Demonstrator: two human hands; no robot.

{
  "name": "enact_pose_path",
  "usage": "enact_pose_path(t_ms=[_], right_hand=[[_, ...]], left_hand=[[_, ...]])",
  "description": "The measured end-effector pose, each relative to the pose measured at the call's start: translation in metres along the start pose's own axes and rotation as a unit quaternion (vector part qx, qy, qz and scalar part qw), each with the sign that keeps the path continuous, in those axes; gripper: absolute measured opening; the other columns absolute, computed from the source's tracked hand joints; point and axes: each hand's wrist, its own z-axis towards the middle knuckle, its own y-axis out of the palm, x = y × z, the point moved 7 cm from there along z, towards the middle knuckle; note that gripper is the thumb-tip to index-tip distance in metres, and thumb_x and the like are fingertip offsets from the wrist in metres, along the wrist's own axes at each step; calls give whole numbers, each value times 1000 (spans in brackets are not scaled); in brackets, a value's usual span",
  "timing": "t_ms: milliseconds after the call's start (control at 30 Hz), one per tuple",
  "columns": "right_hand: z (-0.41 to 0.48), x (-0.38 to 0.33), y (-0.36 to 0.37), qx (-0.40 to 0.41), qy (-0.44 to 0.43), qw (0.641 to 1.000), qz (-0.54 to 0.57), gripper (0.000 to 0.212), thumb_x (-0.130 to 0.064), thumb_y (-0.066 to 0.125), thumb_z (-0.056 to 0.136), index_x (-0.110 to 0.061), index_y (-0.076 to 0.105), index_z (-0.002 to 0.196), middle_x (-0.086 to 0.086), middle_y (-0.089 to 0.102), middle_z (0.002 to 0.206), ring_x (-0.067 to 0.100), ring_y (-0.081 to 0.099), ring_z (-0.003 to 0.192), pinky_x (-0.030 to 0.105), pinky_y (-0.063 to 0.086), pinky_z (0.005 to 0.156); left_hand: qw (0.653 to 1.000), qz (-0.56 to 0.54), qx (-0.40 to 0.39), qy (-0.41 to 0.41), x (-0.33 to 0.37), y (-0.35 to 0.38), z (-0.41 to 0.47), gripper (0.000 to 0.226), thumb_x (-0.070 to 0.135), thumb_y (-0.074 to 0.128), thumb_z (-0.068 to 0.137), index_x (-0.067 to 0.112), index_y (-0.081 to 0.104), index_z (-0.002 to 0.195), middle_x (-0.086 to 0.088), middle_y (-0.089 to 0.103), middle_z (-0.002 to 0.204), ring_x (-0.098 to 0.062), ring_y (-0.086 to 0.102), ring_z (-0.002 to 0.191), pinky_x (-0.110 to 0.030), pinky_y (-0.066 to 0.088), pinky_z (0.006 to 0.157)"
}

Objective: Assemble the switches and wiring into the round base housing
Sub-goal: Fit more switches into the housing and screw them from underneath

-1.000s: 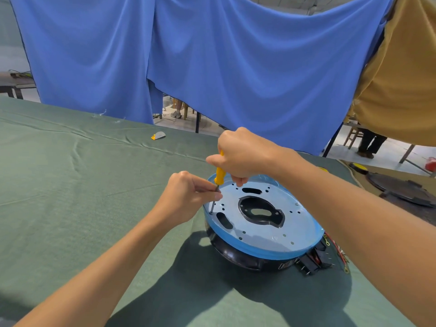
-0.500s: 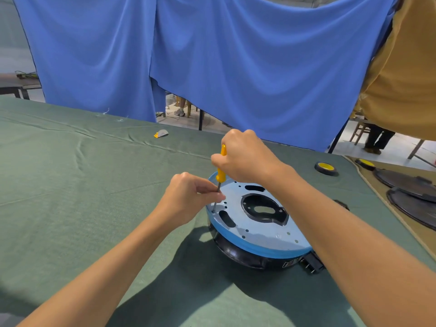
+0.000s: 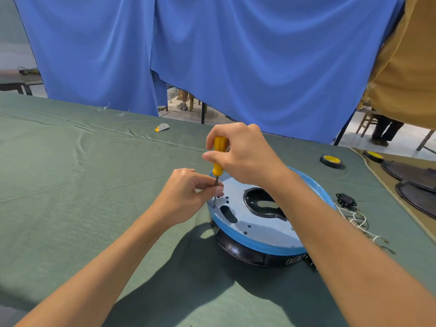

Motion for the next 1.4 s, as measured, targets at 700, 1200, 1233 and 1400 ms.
enact_pose_path(t_ms=[700, 1200, 1233, 1400], right_hand=[[5, -12, 8, -56, -23, 971, -231, 35, -52, 50, 95, -18, 44, 89, 6, 46, 85, 33, 47, 88, 41, 44, 78], [11, -6, 8, -152, -7, 970, -190, 28, -46, 58, 91, -20, 49, 86, -4, 45, 81, 25, 49, 88, 35, 39, 67], [11, -8, 6, -170, -27, 970, -173, 18, -38, 60, 91, -22, 52, 91, -8, 46, 84, 20, 47, 90, 31, 37, 65], [14, -7, 3, -109, -21, 975, -192, 27, -31, 56, 94, -19, 48, 72, 5, 52, 81, 26, 54, 75, 29, 34, 55]], left_hand=[[998, -23, 45, -22, 2, 0, 1, 3, 13, 78, 81, 13, 81, 82, -3, 77, 82, 2, 63, 73, -13, 42, 75], [999, -36, 9, -28, 1, 3, -1, 7, 10, 72, 86, 10, 80, 87, 8, 77, 80, 6, 66, 78, -6, 35, 91], [1000, -22, -10, -15, 3, 4, 0, 11, 11, 68, 90, 9, 79, 91, 10, 76, 86, 5, 66, 87, -7, 27, 99], [1000, -2, 2, -19, 5, 5, 3, 9, 18, 76, 84, 13, 80, 90, 7, 77, 88, 5, 67, 79, 6, 24, 84]])
